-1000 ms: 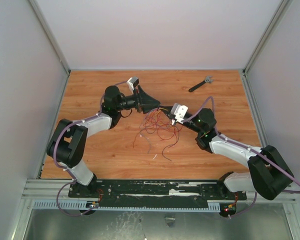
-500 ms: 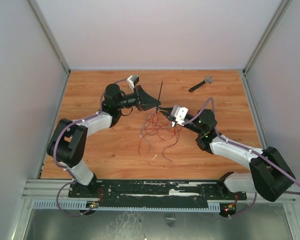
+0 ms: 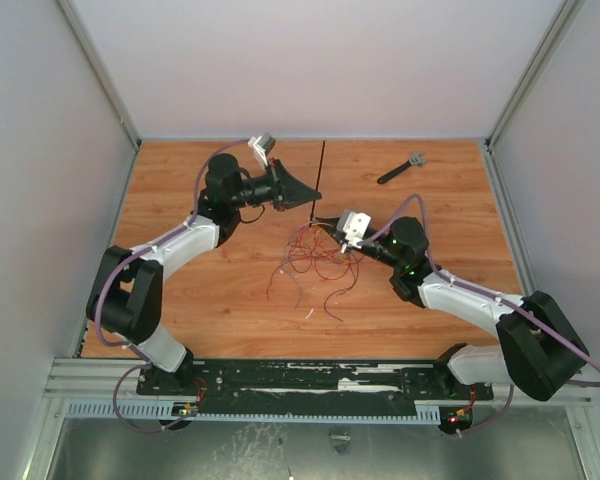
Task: Zip-tie the wires
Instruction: Tie the cable at the center of the board.
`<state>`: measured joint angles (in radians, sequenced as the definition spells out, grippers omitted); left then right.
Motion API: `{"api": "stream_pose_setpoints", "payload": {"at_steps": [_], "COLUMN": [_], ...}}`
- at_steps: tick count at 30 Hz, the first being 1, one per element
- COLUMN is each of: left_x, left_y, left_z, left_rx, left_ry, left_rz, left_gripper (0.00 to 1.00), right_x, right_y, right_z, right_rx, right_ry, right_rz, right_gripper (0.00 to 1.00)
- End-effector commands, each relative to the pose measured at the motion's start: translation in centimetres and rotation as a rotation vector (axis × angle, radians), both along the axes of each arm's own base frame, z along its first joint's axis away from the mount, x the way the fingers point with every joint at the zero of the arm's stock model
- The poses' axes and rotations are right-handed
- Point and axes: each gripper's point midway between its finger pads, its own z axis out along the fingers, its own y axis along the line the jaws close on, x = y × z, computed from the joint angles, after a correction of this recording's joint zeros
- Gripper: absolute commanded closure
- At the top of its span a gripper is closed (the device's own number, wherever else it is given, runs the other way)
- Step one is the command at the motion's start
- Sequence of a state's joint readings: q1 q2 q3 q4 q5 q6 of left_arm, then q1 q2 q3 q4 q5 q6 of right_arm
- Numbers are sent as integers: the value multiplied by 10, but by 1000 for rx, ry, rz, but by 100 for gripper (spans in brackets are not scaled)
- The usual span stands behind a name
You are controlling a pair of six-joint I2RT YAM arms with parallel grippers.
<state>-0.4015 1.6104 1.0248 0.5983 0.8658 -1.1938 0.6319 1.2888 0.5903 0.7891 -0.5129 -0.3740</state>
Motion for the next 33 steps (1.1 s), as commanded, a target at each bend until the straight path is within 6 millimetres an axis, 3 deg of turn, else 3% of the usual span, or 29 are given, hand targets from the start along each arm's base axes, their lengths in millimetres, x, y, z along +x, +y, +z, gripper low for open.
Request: {"api": "stream_pose_setpoints", "payload": {"at_steps": [1, 8, 15, 19, 24, 33], "left_x": [-5, -10, -4, -2, 1, -1], "left_y": [4, 8, 12, 12, 17, 24], "left_z": [38, 54, 46, 45, 53, 70], "left_rx": [-6, 4, 67, 64, 70, 68], "left_ry": [-170, -246, -275, -272, -288, -307], "left_rz": [21, 40, 76, 78, 102, 125], "left_gripper": [100, 100, 100, 100, 100, 100], "right_x": [4, 8, 3, -1, -6, -26], "right_y": [4, 7, 1, -8, -27, -53], "right_z": [-14, -18, -6, 2, 8, 8], "right_rx": [-26, -18, 20, 48, 75, 172], "right_ry": [65, 112, 133, 145, 153, 243], "right_rz": [-13, -21, -36, -62, -125, -182], "right_gripper": [93, 73, 39, 29, 24, 33]}}
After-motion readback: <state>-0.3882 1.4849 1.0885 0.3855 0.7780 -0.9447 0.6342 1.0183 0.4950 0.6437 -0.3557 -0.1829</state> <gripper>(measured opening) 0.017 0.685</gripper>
